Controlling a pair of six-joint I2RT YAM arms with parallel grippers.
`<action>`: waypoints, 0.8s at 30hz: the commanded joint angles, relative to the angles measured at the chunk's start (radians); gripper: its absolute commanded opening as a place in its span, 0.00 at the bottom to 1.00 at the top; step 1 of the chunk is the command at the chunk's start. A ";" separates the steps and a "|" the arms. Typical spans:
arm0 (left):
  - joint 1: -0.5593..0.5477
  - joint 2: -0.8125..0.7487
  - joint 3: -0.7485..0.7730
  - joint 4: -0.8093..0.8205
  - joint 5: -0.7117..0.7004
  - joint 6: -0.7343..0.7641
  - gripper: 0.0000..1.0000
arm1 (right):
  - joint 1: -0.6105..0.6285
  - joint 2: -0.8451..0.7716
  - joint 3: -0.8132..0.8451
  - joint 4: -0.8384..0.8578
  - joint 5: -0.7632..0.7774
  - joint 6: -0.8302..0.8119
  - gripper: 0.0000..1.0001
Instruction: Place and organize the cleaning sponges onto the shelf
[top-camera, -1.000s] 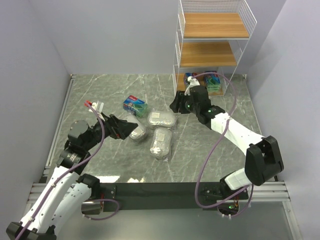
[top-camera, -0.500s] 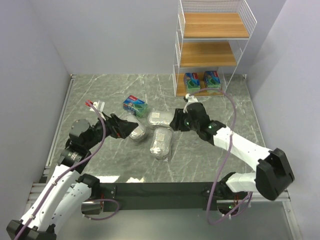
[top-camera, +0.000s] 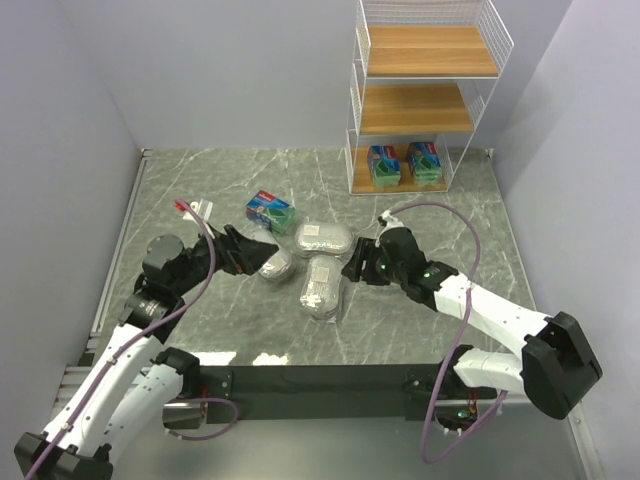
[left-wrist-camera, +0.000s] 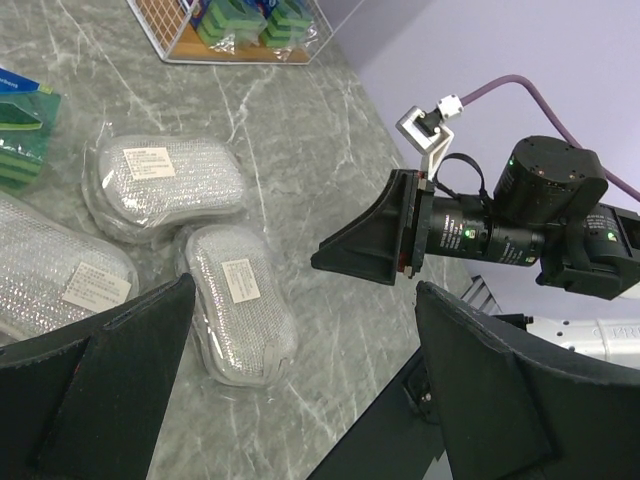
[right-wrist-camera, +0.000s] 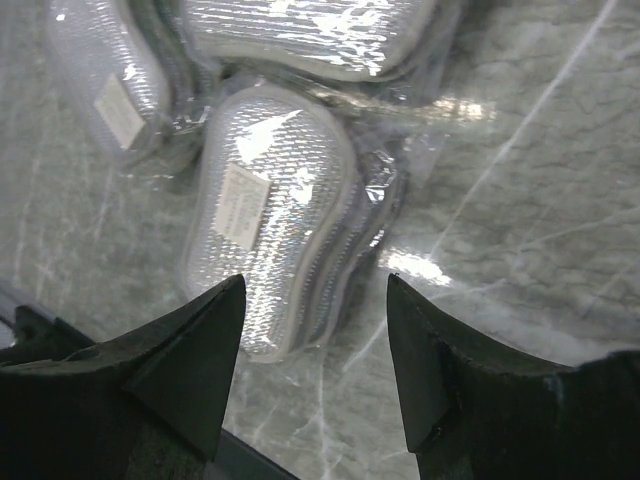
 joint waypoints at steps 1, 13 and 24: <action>-0.004 -0.013 0.000 0.039 0.011 -0.010 0.99 | 0.008 0.019 0.039 0.077 -0.053 -0.011 0.65; -0.004 -0.056 0.007 -0.001 -0.008 0.000 0.99 | 0.060 0.432 0.554 -0.022 0.023 -0.365 0.64; -0.004 -0.108 0.004 -0.037 -0.006 -0.006 0.99 | 0.060 0.831 0.947 0.029 0.022 -0.534 0.66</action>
